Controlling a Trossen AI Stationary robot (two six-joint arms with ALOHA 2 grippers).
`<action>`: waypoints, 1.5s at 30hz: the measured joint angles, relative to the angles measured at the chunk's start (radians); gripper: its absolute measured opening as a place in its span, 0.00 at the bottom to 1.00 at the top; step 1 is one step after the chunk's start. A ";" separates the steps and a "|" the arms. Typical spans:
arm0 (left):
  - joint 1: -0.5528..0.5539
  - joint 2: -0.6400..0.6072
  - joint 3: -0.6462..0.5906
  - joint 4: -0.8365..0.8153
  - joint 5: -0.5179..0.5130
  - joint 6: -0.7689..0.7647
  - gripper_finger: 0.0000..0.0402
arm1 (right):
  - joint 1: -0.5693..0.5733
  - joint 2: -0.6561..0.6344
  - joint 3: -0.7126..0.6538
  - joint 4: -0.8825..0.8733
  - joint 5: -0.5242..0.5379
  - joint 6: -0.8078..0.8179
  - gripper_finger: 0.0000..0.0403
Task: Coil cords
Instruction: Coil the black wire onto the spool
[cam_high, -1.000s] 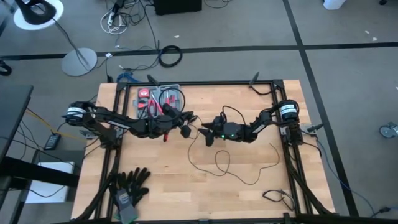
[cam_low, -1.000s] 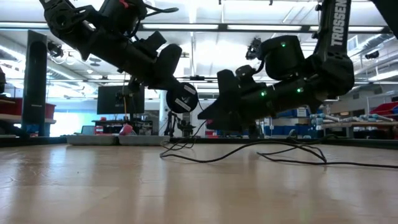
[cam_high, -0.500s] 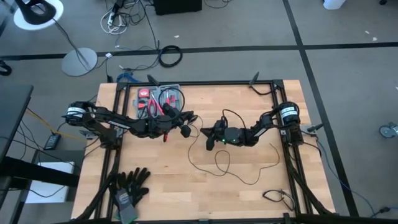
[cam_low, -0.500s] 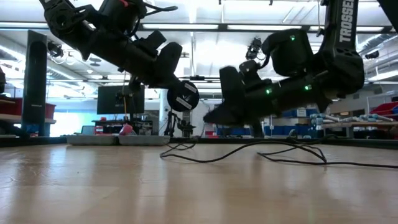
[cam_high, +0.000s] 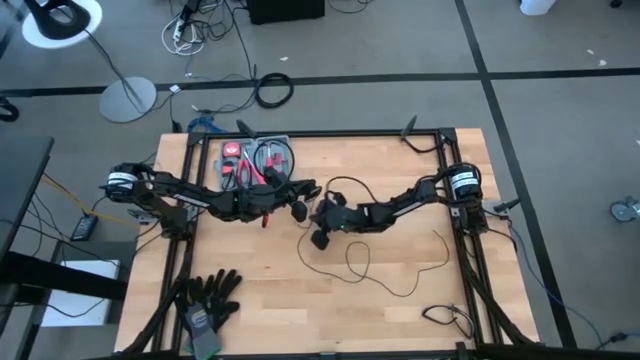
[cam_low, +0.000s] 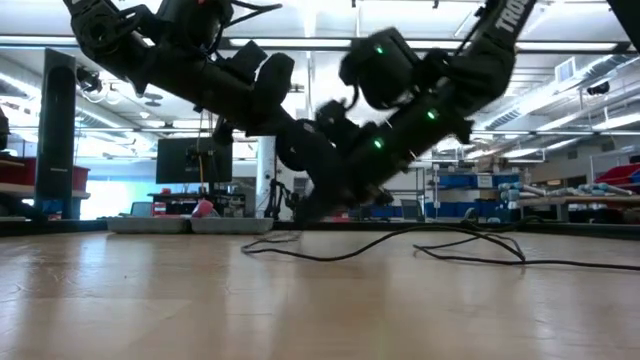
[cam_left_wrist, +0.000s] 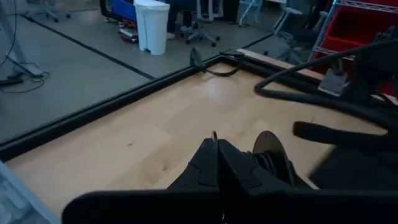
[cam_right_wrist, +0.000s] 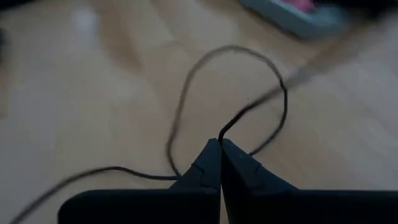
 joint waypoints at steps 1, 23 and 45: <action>0.000 0.000 0.000 -0.004 0.000 -0.005 0.00 | 0.003 0.000 0.015 0.006 -0.020 -0.034 0.00; 0.000 0.001 0.001 -0.253 0.154 -0.100 0.00 | -0.016 -0.162 0.136 -0.129 -0.082 -0.313 0.00; 0.000 -0.120 0.000 -0.296 0.198 -0.041 0.00 | -0.023 -0.212 -0.111 -0.145 -0.029 -0.013 0.10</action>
